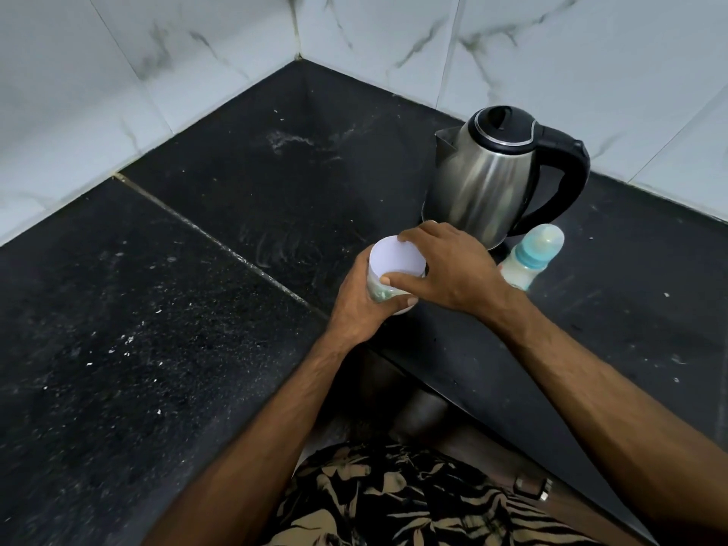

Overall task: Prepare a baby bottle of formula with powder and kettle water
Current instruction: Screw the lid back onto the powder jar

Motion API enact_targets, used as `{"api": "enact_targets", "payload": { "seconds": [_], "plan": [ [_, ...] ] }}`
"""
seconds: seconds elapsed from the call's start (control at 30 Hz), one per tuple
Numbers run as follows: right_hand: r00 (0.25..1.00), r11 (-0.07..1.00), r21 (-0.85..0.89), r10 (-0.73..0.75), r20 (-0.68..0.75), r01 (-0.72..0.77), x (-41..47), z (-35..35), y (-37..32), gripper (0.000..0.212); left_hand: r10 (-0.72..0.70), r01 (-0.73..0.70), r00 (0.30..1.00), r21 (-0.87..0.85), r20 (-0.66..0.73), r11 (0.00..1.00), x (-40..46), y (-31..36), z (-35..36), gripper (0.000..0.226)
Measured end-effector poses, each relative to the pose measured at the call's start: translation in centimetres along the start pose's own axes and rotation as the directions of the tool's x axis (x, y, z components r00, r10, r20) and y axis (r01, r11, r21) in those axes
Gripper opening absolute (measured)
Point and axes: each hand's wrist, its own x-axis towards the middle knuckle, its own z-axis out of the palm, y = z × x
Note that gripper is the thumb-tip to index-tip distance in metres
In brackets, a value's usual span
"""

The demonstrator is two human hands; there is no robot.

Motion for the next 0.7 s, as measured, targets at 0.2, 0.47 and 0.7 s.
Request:
{"api": "enact_targets", "payload": {
  "seconds": [0.2, 0.47, 0.7],
  "plan": [
    [0.993, 0.982, 0.170, -0.096, 0.066, 0.084, -0.3, -0.1, 0.8, 0.083, -0.001, 0.001, 1.000, -0.019, -0.004, 1.000, 0.0, 0.0, 0.1, 0.093],
    [0.999, 1.000, -0.014, 0.026, -0.048, -0.027, -0.2, -0.9, -0.1, 0.078, -0.001, 0.001, 1.000, -0.020, -0.002, 1.000, 0.0, -0.2, 0.0, 0.094],
    [0.981, 0.954, 0.273, -0.156, 0.110, 0.121, 0.2, 0.0, 0.9, 0.076, 0.000, 0.000, 1.000, -0.010, -0.010, 1.000, -0.1, 0.1, 0.0, 0.092]
  ]
}}
